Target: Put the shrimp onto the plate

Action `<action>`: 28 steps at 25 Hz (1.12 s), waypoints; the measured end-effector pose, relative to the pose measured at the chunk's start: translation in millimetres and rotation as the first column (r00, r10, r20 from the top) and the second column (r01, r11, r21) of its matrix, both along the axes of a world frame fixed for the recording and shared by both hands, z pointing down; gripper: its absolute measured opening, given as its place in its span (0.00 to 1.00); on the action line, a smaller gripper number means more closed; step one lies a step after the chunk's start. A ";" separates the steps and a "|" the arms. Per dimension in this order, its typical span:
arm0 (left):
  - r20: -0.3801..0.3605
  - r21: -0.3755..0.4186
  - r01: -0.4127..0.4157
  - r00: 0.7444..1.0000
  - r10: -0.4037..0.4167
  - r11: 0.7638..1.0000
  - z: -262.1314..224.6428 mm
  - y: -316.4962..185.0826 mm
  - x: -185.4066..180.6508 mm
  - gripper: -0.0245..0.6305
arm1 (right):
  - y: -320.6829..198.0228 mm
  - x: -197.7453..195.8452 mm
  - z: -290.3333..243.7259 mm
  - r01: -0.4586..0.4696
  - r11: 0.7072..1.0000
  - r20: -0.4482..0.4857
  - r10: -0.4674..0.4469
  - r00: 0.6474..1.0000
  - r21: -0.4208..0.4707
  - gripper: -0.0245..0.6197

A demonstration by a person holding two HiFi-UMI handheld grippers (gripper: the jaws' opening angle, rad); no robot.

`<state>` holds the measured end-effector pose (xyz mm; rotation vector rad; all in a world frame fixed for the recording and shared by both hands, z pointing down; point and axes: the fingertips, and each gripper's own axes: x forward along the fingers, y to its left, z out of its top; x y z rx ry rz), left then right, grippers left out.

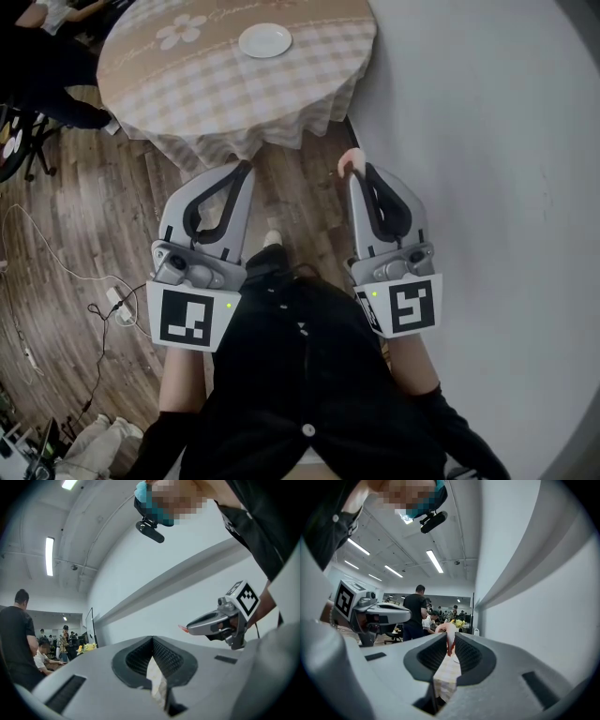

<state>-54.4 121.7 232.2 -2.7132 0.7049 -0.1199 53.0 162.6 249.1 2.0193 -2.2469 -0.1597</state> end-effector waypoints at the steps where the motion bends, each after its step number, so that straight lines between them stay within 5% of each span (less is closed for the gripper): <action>1: -0.001 0.000 -0.006 1.000 0.006 1.000 -0.8 -3.0 1.3 0.04 | -3.1 0.4 0.2 -0.004 1.000 0.000 0.004 1.000 -0.002 0.10; 28: -0.025 0.014 -0.050 0.998 0.051 0.999 2.0 -86.6 2.8 0.04 | -84.1 -0.2 5.1 -0.040 0.999 -0.025 0.040 0.999 -0.004 0.10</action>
